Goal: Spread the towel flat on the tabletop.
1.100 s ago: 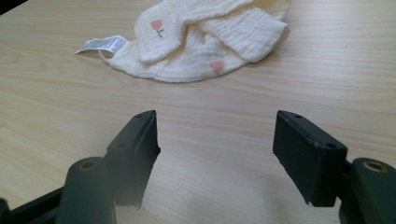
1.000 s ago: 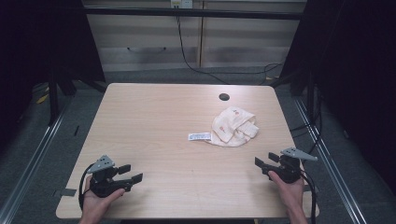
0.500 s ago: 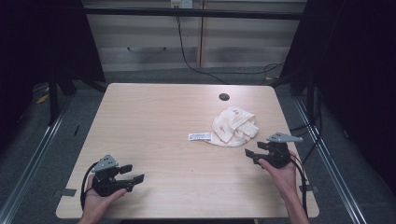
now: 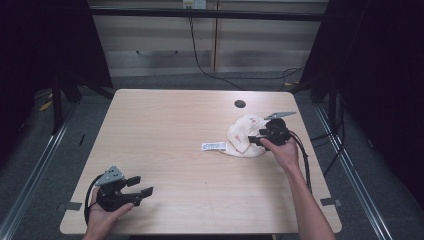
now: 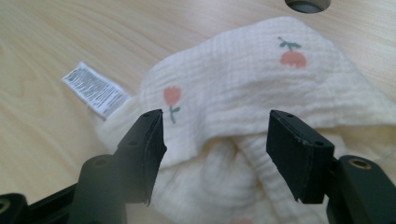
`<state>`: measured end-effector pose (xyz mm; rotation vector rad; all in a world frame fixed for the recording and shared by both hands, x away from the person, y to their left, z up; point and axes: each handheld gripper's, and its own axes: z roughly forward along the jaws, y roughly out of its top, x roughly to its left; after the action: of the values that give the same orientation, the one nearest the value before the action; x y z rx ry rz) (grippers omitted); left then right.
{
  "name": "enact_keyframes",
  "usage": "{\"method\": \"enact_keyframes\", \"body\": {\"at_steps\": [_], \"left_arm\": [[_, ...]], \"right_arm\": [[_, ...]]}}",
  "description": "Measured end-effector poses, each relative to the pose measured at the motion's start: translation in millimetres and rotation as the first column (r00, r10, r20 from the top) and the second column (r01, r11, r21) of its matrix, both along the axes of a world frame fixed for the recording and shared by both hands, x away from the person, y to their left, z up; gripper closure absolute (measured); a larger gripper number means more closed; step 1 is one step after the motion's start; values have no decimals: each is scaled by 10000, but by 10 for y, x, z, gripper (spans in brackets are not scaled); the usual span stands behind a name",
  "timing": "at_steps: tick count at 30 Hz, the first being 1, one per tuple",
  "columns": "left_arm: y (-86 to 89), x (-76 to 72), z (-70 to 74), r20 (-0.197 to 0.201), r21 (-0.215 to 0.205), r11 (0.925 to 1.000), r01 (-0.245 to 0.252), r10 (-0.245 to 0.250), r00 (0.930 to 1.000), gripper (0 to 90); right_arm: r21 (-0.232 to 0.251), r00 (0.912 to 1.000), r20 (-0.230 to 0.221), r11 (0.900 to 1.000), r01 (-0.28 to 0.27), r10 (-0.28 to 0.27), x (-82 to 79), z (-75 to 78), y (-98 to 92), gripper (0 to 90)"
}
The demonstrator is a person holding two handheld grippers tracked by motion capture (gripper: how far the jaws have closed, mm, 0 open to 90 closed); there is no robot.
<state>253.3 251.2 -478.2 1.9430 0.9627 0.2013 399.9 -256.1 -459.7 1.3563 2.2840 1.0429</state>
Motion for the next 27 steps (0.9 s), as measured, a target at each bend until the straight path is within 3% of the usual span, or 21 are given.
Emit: {"method": "enact_keyframes", "body": {"at_steps": [6, 12, 15, 17, 18, 23, 25, 27], "left_arm": [[25, 5, -3, -22, 14, 10000, -74, 74, 10000, 315], [22, 22, -9, -15, 42, 10000, -55, 55, 10000, 314], [21, 23, -9, -27, 79, 10000, -44, 45, 10000, 315], [20, 22, -10, -35, 68, 10000, -62, 62, 10000, 313], [19, 23, -11, -33, 85, 10000, -51, 51, 10000, 313], [15, 21, -9, -22, 121, 9999, -38, 38, 10000, 313], [13, 18, -9, -15, 135, 9999, -46, 46, 10000, 313], [13, 17, -11, -18, 127, 9999, -38, 39, 10000, 313]], "right_arm": [[-499, 9986, -513, 9987, -115, 90, 254, -135, 3, 341], [-747, 9997, -233, 9972, -94, 77, 426, -200, 66, 306], [-933, 9993, -353, 9956, -131, 98, 452, -272, 112, 320], [-731, 9999, -129, 9973, -60, 50, 457, -298, 101, 333], [-610, 9998, -198, 9981, -55, 43, 456, -307, 95, 352], [-1205, 9984, -551, 9927, 40, -107, 438, -355, 145, 478], [-1389, 9983, -589, 9903, -42, -40, 426, -350, 152, 584], [-1256, 9974, -712, 9920, -147, 58, 407, -339, 146, 668]]}}
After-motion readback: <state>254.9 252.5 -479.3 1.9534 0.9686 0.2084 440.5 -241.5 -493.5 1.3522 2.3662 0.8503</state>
